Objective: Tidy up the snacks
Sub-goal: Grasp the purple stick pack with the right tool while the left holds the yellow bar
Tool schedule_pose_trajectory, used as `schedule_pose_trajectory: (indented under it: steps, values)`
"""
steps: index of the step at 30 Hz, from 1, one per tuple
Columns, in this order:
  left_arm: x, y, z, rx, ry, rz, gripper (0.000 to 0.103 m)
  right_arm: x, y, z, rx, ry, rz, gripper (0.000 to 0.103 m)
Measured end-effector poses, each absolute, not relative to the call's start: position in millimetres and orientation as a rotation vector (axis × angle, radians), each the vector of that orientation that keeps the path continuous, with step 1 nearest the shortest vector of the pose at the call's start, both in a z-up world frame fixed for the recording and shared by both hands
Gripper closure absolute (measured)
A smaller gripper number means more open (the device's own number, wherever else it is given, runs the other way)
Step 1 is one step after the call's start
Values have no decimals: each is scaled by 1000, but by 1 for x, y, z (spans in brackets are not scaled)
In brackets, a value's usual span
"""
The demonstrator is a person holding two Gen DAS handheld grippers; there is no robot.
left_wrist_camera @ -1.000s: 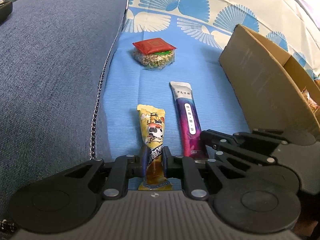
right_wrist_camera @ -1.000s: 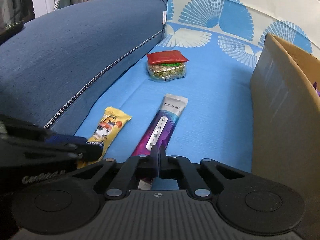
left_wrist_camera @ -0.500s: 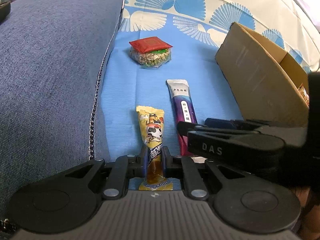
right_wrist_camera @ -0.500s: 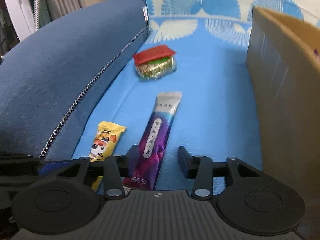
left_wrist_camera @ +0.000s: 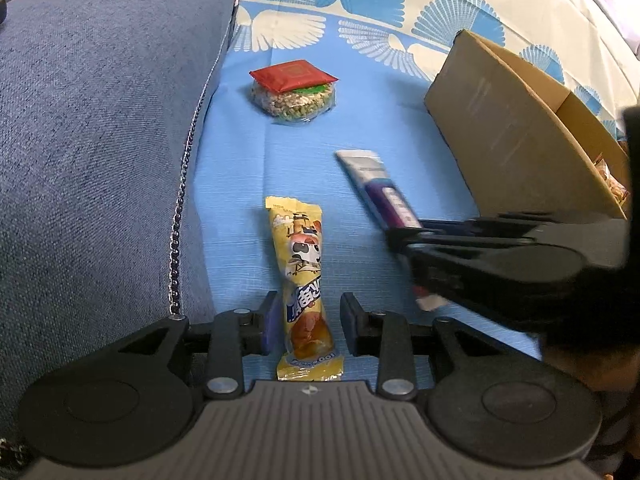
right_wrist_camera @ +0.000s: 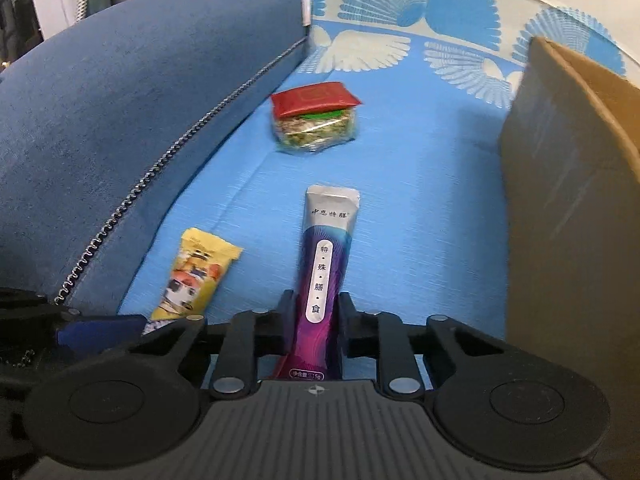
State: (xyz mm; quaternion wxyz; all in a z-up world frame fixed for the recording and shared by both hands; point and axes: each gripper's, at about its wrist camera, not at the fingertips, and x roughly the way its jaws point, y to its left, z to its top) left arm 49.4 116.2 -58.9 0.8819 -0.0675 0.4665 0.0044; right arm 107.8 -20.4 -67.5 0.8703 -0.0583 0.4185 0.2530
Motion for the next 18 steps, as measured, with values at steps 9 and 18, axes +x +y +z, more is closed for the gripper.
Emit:
schedule_pose_trajectory:
  steps: [9, 18]
  values:
    - [53, 119, -62, -163, 986, 6, 64, 69, -52, -33, -170, 890, 593, 82]
    - [58, 120, -66, -181, 1011, 2, 62, 7, -79, -42, -198, 891, 636, 82]
